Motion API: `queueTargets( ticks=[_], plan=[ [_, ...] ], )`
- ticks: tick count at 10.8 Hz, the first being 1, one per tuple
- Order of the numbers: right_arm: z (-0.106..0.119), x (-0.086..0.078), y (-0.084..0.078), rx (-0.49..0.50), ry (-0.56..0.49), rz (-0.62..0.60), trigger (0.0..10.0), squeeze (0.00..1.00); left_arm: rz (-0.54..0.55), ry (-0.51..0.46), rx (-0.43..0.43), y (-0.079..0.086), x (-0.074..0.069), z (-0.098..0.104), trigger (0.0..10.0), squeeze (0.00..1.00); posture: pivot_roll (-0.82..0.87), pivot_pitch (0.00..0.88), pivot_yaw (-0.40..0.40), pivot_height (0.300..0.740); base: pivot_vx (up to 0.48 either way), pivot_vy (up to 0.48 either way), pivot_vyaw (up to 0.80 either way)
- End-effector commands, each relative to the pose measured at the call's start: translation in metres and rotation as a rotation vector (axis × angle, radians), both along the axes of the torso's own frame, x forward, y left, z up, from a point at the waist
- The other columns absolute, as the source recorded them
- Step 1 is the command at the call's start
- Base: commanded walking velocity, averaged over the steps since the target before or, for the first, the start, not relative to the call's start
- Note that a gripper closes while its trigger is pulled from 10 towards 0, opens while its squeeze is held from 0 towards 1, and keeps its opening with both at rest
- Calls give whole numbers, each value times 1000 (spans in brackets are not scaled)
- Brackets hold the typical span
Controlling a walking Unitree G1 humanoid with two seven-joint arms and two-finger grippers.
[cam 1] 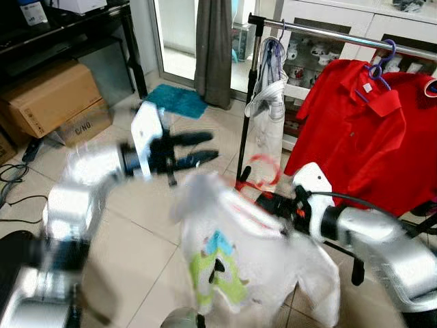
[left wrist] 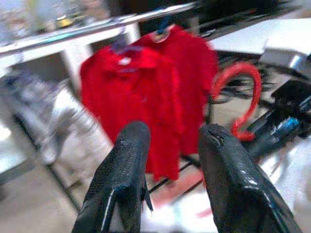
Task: Hang hanger
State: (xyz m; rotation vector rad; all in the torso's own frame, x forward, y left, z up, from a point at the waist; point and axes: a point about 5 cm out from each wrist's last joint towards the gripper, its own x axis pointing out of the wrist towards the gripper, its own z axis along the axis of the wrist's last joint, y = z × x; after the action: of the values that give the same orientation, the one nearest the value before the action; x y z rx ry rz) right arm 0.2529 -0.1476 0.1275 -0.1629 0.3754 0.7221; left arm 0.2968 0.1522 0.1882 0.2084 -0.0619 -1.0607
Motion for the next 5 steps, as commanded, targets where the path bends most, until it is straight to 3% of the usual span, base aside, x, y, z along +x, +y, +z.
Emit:
queueTargets(
  ticks=[1,3,4,5],
  plan=[
    [-4,4,-12,-14,2,-128,0,0,85,7,11,0,-4,-7,10000,0,141,0,28,740,0,0,0],
    [-20,6,-21,1,18,-378,0,0,359,118,-7,-4,-19,-47,10000,0,132,0,28,740,0,0,0],
    [-28,5,-27,3,24,-467,0,0,537,138,68,-1,-18,-67,10000,0,145,0,13,740,0,0,0],
    [-34,5,-32,-2,26,-566,0,0,652,104,48,4,-17,-72,10000,0,143,0,-1,740,0,0,0]
  ],
)
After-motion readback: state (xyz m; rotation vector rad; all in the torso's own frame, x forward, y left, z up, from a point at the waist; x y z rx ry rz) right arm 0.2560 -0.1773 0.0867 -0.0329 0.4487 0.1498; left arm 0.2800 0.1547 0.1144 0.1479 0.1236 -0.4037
